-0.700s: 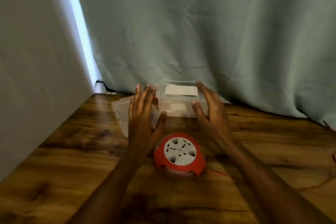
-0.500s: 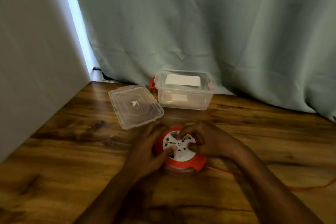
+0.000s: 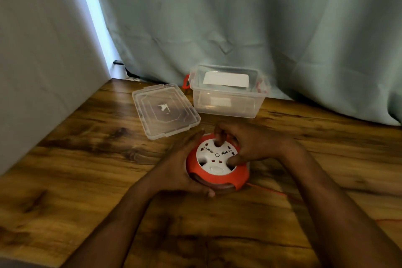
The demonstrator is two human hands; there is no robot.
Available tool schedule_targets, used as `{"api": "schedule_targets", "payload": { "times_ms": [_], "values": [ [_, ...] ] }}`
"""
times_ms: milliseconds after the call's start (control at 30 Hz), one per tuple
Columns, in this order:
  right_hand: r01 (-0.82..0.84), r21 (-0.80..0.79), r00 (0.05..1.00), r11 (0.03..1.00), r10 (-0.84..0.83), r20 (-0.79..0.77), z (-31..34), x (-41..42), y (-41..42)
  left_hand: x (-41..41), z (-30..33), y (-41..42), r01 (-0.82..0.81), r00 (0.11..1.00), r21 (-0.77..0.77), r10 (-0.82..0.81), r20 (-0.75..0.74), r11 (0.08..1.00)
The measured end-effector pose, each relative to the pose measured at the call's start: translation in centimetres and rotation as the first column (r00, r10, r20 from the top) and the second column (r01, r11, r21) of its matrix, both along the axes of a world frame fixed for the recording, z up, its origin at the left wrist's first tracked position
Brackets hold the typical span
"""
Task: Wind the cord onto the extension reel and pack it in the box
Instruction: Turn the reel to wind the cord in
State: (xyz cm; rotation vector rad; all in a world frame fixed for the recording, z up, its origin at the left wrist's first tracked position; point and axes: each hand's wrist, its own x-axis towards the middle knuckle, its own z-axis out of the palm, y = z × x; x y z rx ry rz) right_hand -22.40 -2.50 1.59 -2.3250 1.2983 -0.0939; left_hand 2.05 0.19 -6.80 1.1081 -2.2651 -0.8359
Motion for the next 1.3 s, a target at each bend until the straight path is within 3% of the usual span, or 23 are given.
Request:
{"api": "schedule_targets", "payload": {
  "times_ms": [133, 367, 767, 1000, 1300],
  "values": [
    [0.010, -0.098, 0.995, 0.995, -0.019, -0.095, -0.4, -0.2, -0.1, -0.9, 0.1, -1.5, -0.005, 1.000, 0.038, 0.006, -0.016, 0.999],
    [0.034, -0.433, 0.977, 0.901, -0.122, -0.176, -1.8, 0.1, 0.2, -2.8, 0.0, -3.8, 0.037, 0.999, 0.075, -0.037, -0.010, 0.996],
    [0.012, -0.101, 0.999, 0.995, -0.016, -0.034, 0.0, -2.3, -0.8, -1.5, -0.3, -4.5, 0.136, 0.990, 0.050, -0.138, 0.029, 0.989],
    [-0.001, -0.135, 1.000, 0.991, -0.001, -0.014, -0.8, -2.2, -0.7, -1.4, -0.3, -4.5, 0.135, 0.991, 0.137, -0.133, -0.026, 0.981],
    [0.001, -0.305, 0.980, 0.952, -0.063, -0.191, -1.0, -0.7, 0.0, -1.3, 0.0, -4.0, 0.112, 0.993, 0.112, -0.107, -0.047, 0.987]
  ]
}}
